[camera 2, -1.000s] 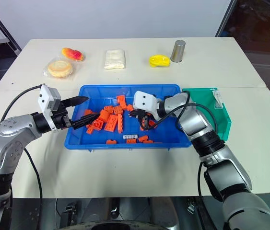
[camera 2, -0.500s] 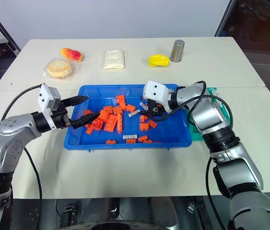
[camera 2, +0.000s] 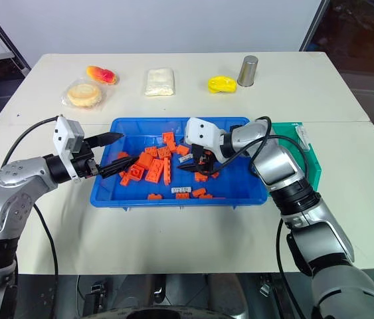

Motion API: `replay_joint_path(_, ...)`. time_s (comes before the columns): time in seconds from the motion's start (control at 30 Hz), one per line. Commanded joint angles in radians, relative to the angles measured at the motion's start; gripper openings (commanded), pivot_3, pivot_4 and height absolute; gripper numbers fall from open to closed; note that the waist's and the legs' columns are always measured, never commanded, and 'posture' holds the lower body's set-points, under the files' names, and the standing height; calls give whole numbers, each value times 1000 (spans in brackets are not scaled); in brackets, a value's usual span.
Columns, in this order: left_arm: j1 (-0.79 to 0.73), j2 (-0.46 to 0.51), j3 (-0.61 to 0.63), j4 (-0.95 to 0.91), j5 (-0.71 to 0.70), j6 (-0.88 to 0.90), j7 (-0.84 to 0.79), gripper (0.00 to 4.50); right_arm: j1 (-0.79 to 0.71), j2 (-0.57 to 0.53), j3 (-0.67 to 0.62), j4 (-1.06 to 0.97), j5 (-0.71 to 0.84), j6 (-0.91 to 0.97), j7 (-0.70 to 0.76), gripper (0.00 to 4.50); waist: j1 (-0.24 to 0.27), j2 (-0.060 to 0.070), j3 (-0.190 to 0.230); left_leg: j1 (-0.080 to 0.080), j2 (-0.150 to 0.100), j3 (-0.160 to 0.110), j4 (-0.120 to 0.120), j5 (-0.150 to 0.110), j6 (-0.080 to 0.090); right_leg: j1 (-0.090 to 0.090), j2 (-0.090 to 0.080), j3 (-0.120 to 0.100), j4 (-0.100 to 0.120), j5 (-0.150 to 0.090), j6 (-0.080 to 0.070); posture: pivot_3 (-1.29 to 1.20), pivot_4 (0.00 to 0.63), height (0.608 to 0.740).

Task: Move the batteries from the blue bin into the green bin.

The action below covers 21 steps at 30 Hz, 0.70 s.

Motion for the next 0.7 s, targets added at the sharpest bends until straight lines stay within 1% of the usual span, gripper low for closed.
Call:
replay_joint_path(0.03,6,13,33,-39,-13,-7,-3,4500,26,-12,11,-71,21,14,21,3704,-1,0,0,0,0,0,0,0,0,0,0,0,0,0,0,0,150,740)
replay_joint_path(0.33,13,10,38,-48,-14,-5,8,4500,88,0,53,-104,10,23,6,3704,-2,0,0,0,0,0,0,0,0,0,0,0,0,0,0,0,150,740)
replay_joint_path(0.7,32,9,43,-64,-17,-1,24,4500,103,37,114,10,-38,-54,-25,3704,-2,0,0,0,0,0,0,0,0,0,0,0,0,0,0,0,150,740)
